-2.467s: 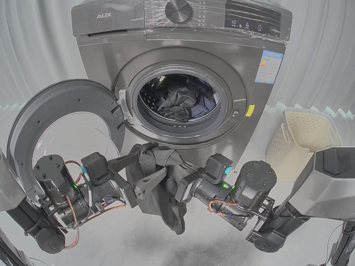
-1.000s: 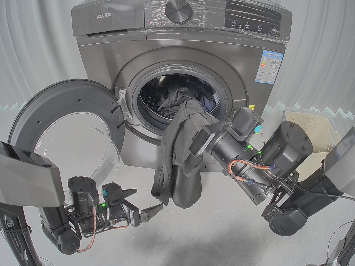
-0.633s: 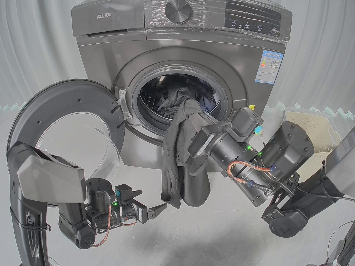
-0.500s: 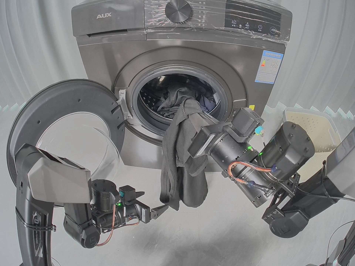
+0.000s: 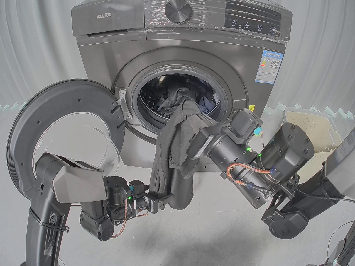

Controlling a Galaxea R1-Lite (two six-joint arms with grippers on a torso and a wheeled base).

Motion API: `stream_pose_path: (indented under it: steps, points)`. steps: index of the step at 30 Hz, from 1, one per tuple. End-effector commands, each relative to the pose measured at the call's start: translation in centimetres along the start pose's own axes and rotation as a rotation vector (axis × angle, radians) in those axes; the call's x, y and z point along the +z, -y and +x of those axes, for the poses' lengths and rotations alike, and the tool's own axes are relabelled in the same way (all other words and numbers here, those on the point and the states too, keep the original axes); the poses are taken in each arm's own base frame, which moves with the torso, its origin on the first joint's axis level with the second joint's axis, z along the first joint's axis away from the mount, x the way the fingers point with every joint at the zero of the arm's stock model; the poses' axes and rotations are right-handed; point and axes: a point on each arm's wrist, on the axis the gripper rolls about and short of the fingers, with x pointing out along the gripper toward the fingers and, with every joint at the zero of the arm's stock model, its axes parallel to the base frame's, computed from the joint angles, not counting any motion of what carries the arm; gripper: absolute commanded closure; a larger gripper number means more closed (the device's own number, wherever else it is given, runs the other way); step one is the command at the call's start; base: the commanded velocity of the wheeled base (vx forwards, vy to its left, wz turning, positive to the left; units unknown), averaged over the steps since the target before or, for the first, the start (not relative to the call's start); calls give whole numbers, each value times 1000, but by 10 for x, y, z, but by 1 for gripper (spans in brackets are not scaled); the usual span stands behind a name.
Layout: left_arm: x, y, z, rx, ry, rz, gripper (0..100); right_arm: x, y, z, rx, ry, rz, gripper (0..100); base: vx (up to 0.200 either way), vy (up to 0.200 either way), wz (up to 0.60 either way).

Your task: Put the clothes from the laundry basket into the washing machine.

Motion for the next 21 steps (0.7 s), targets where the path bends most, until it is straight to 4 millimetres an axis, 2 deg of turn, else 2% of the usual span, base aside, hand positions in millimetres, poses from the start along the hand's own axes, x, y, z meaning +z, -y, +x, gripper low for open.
stream_pose_path:
  steps: [1, 6, 10, 12, 16, 17, 18, 21]
  points:
    - [-14, -17, 15, 34, 6, -4, 100, -2, -1, -1, 3, -7, 1, 100, 0, 0, 0]
    - [-5, -22, 9, 50, 25, -2, 100, -4, 0, -3, -2, -18, -1, 100, 0, 0, 0]
    - [12, -20, -2, 54, 56, 3, 100, -4, 3, -3, -7, -18, -2, 100, 0, 0, 0]
    - [27, -18, -13, 58, 82, 8, 100, -3, 8, -4, -22, -20, -8, 100, 0, 0, 0]
    - [61, -7, -50, 60, 139, 21, 100, -5, 32, -15, -89, -64, -41, 100, 0, 0, 0]
    - [61, -7, -50, 60, 139, 21, 100, -5, 32, -15, -89, -64, -41, 100, 0, 0, 0]
    - [77, -4, -75, 67, 171, 25, 100, -5, 41, -27, -112, -99, -57, 100, 0, 0, 0]
    - [89, 2, -106, 56, 193, 30, 100, -1, 52, -40, -145, -123, -74, 100, 0, 0, 0]
